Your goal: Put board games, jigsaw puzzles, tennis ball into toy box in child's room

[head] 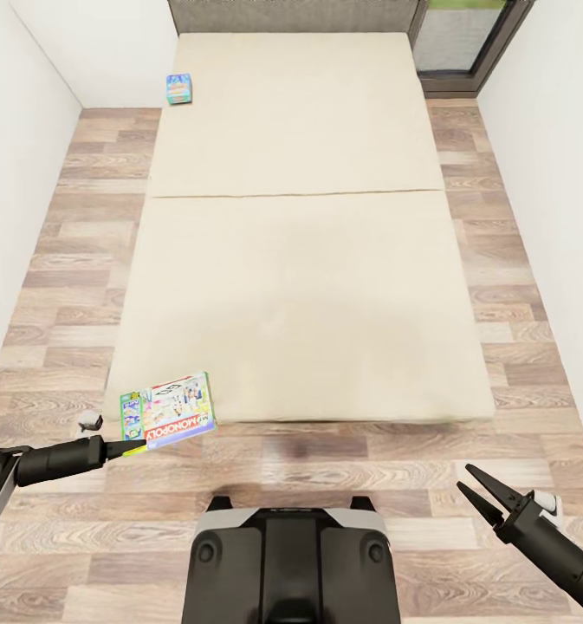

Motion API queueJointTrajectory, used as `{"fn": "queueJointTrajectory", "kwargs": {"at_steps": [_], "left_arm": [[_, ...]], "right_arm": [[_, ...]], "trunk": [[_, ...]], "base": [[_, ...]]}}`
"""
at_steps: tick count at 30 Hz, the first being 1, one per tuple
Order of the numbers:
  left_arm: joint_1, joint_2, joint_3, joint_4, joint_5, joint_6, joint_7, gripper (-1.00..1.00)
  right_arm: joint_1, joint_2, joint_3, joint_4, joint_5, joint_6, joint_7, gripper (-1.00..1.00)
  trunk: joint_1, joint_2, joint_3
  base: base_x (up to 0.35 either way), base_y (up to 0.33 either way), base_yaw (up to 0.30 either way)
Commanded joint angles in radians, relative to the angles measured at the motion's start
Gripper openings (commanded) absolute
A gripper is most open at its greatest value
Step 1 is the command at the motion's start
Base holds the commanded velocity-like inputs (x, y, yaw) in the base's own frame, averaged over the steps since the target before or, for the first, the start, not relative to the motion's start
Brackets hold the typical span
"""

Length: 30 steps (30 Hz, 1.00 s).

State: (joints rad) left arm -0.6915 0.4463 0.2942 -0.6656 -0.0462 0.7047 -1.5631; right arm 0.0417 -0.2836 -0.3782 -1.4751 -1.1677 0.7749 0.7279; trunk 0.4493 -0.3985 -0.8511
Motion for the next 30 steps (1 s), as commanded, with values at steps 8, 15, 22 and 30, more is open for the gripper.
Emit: {"fn": "queueJointTrajectory", "kwargs": {"at_steps": [8, 15, 22, 30], "left_arm": [[0.0, -0.001, 0.001, 0.0, -0.005, 0.009, -0.008, -1.0], [0.0, -0.001, 0.002, 0.0, -0.004, 0.008, -0.008, -1.0], [0.0, -0.002, 0.002, 0.0, -0.004, 0.009, -0.008, -1.0], [0.0, -0.002, 0.002, 0.0, -0.004, 0.009, -0.008, -1.0]], "right_arm": [[0.0, 0.0, -0.002, -0.001, -0.004, 0.006, -0.001, 1.0], [0.0, 0.0, -0.002, -0.001, -0.004, 0.006, -0.001, 1.0], [0.0, 0.0, -0.002, -0.001, -0.004, 0.006, -0.001, 1.0], [0.0, 0.0, -0.001, 0.001, -0.004, 0.006, -0.001, 1.0]], "trunk": [[0.001, -0.001, 0.012], [0.001, -0.001, 0.024], [0.001, -0.001, 0.036], [0.001, -0.001, 0.049]], "base": [[0.0, 0.0, 0.0], [0.0, 0.0, 0.0], [0.0, 0.0, 0.0], [0.0, 0.0, 0.0]]}}
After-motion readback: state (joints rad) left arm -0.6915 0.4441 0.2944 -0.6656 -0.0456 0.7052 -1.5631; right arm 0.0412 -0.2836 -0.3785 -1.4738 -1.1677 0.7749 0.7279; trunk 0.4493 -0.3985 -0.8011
